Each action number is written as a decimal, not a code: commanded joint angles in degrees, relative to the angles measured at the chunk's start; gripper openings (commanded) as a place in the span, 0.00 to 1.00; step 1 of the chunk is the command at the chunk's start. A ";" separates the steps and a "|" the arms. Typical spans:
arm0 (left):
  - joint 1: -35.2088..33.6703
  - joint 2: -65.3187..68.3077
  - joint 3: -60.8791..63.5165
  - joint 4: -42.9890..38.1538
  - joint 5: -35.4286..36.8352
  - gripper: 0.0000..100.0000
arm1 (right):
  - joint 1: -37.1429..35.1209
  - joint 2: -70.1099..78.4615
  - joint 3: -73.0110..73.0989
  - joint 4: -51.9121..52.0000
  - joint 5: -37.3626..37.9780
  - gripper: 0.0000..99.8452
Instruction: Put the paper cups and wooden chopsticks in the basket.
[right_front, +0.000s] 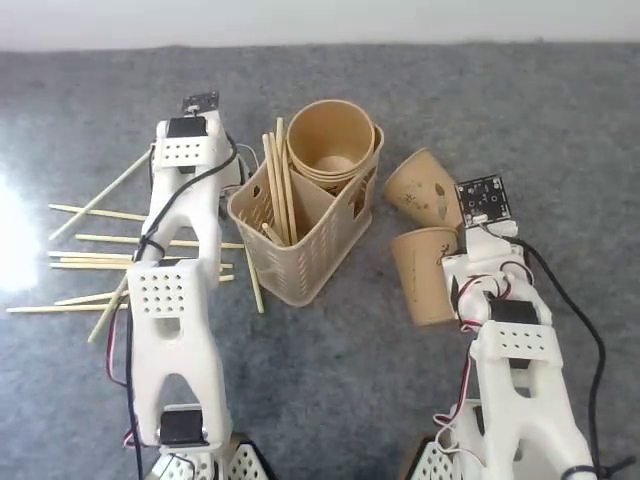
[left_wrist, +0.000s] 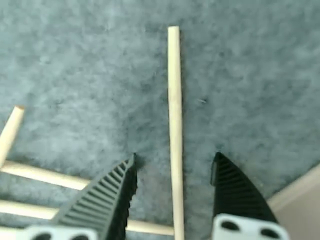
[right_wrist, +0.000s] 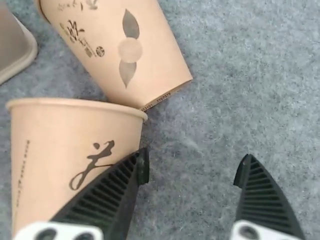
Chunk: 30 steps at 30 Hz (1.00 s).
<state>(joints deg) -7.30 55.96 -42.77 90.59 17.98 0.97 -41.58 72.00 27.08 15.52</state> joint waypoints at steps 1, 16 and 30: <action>0.97 1.76 -6.46 3.87 0.44 0.15 | -0.92 -1.19 0.09 -0.84 0.70 0.29; 0.70 8.53 -17.27 10.02 0.26 0.03 | -0.84 -1.19 0.09 -0.84 0.70 0.29; -1.49 -2.73 -16.75 10.11 -2.20 0.01 | -0.84 -1.01 0.09 -0.84 0.70 0.29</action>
<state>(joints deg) -5.98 63.08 -58.77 98.86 16.31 0.88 -41.58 72.09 27.08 15.69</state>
